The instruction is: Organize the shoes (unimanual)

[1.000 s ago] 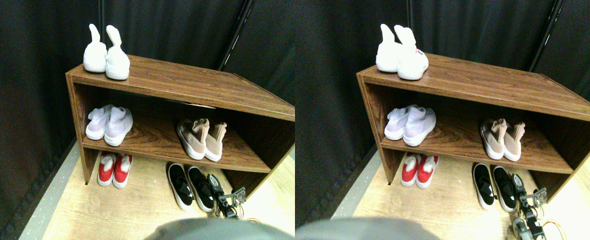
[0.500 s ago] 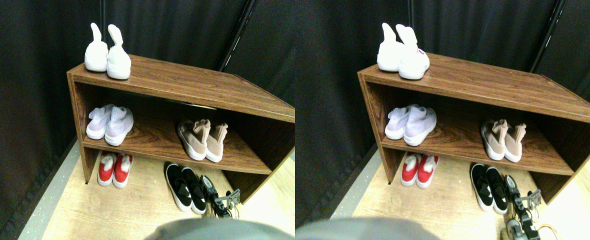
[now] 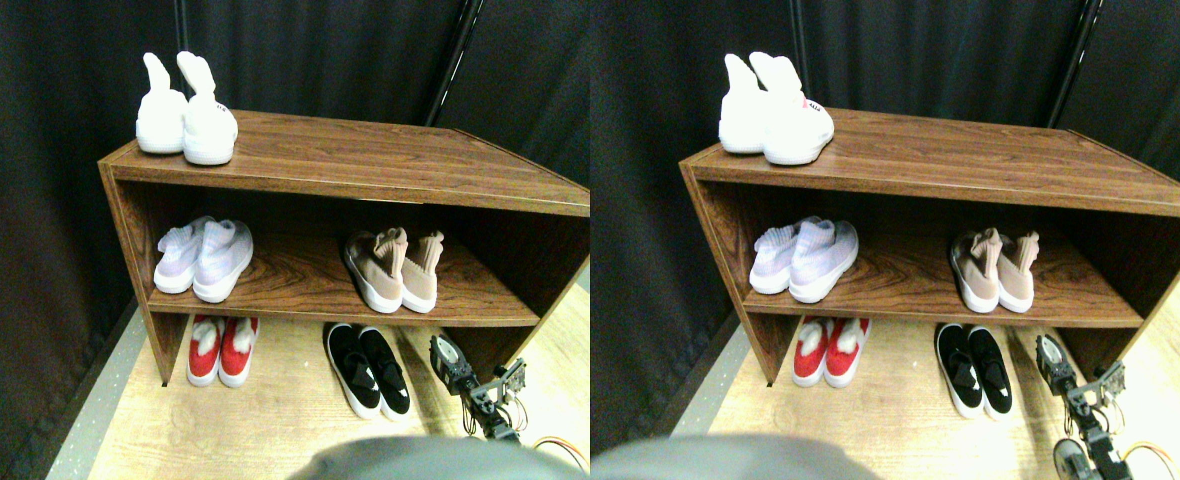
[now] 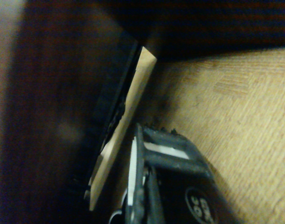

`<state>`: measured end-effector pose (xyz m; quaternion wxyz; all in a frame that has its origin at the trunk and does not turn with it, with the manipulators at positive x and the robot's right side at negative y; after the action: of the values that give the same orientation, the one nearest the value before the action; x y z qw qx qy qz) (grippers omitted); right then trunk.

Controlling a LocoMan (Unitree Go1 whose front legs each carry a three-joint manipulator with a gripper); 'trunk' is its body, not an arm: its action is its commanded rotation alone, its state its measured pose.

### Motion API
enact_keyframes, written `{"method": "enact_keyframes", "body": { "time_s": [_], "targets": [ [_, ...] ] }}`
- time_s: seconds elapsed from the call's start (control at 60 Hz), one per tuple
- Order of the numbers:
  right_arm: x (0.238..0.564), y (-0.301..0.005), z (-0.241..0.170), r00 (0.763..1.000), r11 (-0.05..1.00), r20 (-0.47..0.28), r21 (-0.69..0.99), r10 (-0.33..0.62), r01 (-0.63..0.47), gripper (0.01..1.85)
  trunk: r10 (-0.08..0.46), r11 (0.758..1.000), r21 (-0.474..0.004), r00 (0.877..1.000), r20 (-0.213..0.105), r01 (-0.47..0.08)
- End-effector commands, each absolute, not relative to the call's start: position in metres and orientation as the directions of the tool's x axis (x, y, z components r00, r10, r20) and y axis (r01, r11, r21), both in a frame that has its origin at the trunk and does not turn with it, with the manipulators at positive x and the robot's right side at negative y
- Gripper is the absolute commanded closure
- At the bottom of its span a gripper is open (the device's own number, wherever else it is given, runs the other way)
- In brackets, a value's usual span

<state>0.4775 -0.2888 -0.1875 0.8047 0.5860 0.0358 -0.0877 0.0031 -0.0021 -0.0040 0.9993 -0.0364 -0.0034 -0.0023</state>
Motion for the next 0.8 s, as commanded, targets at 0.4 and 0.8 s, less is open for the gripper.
{"method": "enact_keyframes", "body": {
  "time_s": [0.4, 0.8],
  "targets": [
    [0.415, -0.269, -0.140, 0.993, 0.319, -0.054, 0.948, 0.105, 0.018, 1.80, -0.038, 0.997, -0.064, 0.996, 0.083, 0.044],
    [0.366, -0.258, -0.072, 0.963, 0.372, 0.130, 0.903, 0.237, -0.214, 1.80, -0.058, 0.997, -0.046, 0.986, 0.153, 0.065]
  ]
}}
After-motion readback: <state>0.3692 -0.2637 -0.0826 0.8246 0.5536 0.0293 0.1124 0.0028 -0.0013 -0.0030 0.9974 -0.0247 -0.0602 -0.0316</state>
